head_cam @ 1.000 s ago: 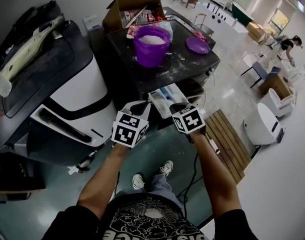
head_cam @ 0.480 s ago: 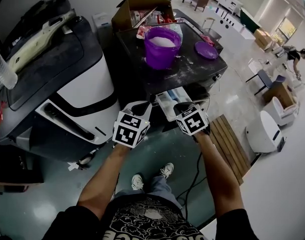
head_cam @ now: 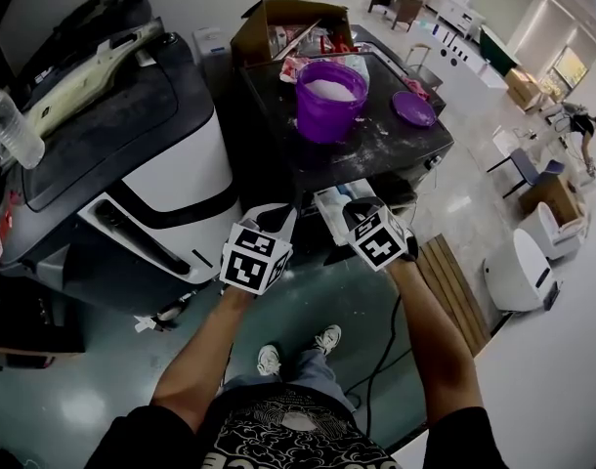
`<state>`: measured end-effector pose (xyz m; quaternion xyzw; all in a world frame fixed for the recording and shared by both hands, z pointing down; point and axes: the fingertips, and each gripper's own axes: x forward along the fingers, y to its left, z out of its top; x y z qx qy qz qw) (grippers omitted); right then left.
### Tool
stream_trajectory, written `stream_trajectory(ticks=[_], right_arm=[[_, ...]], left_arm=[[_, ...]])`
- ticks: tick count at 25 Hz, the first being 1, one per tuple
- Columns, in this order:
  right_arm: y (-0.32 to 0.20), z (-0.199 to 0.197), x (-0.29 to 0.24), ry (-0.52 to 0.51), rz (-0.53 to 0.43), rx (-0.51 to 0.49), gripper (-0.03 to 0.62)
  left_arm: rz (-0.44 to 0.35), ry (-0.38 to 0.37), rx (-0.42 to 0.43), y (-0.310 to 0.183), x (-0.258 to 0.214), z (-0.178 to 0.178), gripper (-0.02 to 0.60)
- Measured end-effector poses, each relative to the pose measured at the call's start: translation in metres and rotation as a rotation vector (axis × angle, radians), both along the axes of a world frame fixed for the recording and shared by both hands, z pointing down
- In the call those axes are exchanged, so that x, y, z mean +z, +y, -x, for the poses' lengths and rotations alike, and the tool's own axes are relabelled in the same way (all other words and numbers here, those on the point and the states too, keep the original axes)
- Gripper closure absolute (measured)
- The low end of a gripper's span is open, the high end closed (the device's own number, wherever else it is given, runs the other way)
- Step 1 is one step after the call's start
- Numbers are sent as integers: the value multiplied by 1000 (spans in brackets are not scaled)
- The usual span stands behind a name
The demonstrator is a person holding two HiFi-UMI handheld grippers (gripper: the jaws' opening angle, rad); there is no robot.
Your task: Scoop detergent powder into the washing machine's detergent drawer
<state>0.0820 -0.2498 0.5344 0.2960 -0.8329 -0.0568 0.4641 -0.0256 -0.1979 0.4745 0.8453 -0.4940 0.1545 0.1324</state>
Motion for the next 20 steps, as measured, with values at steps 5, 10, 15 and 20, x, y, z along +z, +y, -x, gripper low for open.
stream_trajectory(ticks=[5,10,15,20], right_arm=[[-2,4,-8,62,-98,-82,565],[-4,9,-21,124,-212,-147,565],[-2,10,-26,197,-267,-205,565],[-4,8,-29,251,-299,-234,565]], left_arm=[[-2,1,-9,1,-1,4,581],[-8,3,-5,0,-4,2,581],[-16,5,1,-1,-9,-3,581],[-22,7,-1,-2,-13,-4,581]])
